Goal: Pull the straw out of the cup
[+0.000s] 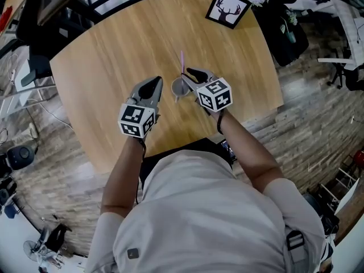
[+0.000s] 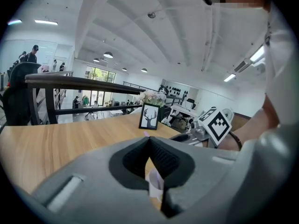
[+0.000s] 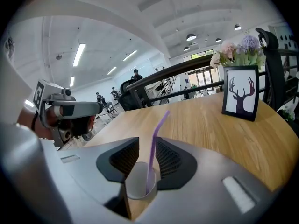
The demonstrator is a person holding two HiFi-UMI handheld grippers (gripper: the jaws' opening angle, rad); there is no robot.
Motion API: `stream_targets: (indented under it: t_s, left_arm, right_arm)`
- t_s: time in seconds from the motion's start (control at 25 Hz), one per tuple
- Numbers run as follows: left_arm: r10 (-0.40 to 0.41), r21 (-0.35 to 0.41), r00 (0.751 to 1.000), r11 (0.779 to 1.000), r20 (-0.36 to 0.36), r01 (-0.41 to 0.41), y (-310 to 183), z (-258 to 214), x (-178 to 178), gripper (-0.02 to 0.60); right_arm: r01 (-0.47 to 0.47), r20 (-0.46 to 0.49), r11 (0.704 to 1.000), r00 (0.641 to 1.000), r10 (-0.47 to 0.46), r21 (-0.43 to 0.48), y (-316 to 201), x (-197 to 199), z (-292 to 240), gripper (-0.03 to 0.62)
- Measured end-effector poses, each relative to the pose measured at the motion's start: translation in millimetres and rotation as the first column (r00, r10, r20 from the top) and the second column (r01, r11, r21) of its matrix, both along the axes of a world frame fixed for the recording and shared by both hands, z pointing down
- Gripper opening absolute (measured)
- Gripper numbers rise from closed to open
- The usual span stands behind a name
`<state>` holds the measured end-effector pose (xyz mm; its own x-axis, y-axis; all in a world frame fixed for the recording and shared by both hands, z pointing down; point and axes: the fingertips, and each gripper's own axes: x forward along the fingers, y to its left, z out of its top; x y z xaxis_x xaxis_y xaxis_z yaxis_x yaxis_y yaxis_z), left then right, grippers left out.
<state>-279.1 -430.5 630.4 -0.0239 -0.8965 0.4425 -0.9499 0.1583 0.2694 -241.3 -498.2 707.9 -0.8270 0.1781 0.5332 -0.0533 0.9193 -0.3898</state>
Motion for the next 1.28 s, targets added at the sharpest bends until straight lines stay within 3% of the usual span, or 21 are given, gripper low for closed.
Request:
stream_targets:
  t_s: [0.24, 0.52, 0.92, 1.28]
  left_arm:
    - [-0.006, -0.009, 1.0, 1.0, -0.022, 0.006, 0, 9, 5, 0.003]
    - [-0.015, -0.014, 0.999, 1.0, -0.028, 0.015, 5, 13, 5, 0.003]
    - [-0.015, -0.006, 0.999, 1.0, -0.04, 0.015, 20, 10, 10, 0.003]
    - [0.01, 0.05, 1.0, 0.999, -0.014, -0.009, 50, -22, 11, 0.003]
  right_arm:
    - [-0.027, -0.024, 0.998, 0.999, 0.026, -0.051, -1, -4, 22, 0.117]
    - [-0.023, -0.023, 0.997, 1.0, 0.021, -0.078, 3, -5, 30, 0.044]
    - [-0.035, 0.004, 0.998, 0.999, 0.035, -0.052, 4, -2, 16, 0.043]
    - [-0.083, 0.057, 0.996, 0.995, 0.083, 0.006, 23, 7, -26, 0.043]
